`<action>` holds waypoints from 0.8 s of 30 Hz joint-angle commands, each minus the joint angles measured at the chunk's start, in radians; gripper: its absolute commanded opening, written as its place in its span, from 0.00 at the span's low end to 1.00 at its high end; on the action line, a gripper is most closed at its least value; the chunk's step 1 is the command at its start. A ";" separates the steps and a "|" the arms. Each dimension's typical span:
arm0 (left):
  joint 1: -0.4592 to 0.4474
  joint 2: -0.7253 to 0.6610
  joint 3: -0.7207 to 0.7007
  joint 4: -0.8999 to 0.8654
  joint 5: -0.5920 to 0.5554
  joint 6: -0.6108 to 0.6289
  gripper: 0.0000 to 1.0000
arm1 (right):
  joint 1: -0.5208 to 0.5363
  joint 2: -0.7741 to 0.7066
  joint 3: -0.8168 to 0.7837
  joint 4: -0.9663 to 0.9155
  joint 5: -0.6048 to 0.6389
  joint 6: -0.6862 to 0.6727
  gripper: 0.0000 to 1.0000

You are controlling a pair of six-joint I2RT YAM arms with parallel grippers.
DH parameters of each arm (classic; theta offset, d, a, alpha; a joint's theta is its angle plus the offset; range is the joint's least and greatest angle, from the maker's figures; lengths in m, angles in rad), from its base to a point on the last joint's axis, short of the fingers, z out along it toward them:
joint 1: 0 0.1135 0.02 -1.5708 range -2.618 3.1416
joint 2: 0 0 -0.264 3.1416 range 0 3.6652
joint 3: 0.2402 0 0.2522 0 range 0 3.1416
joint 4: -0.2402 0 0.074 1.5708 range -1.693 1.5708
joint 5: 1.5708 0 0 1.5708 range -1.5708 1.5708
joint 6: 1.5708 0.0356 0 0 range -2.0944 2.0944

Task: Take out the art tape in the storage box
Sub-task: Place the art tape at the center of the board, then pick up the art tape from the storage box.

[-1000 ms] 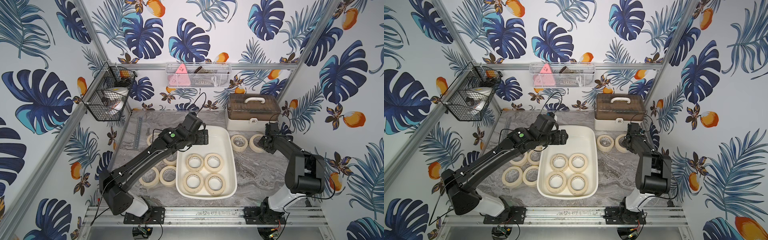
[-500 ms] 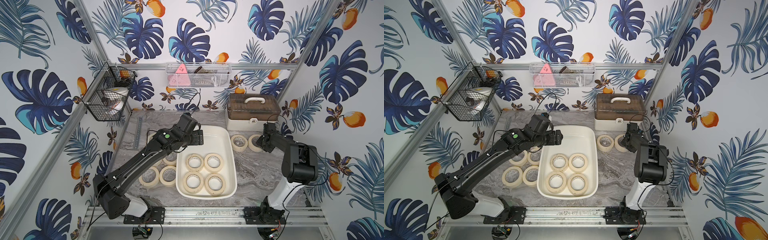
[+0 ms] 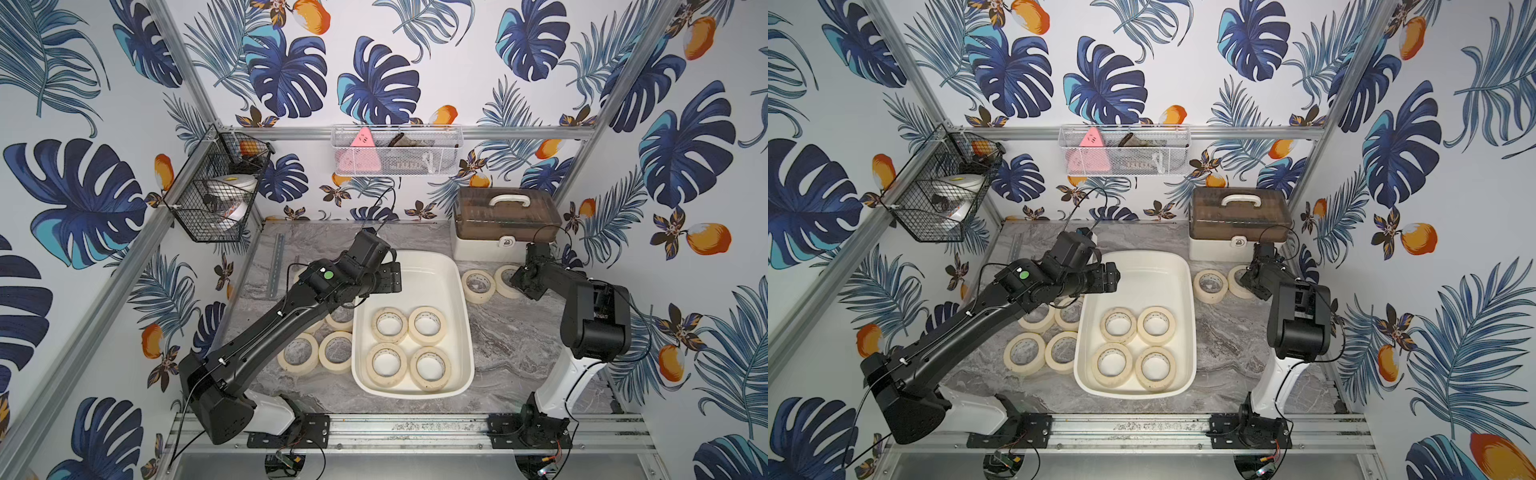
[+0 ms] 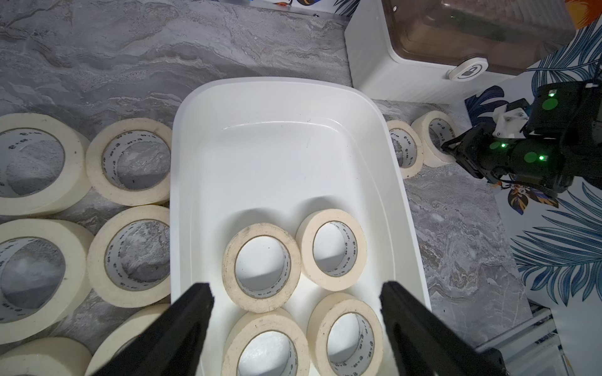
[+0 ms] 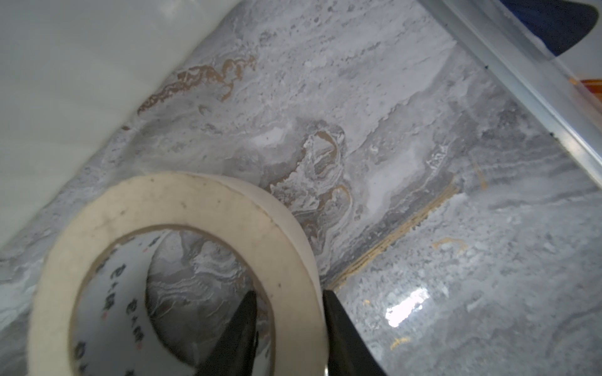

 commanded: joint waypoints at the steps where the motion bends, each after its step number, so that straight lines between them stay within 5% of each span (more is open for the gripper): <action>1: 0.005 -0.010 -0.002 0.001 -0.004 -0.003 0.89 | -0.001 -0.026 0.008 -0.021 -0.003 0.007 0.41; 13: 0.004 -0.024 -0.025 0.002 0.010 -0.007 0.89 | 0.000 -0.189 0.011 -0.135 -0.081 0.006 0.49; 24: 0.001 -0.021 -0.167 0.034 0.057 -0.065 0.88 | 0.030 -0.421 -0.034 -0.176 -0.353 0.008 0.57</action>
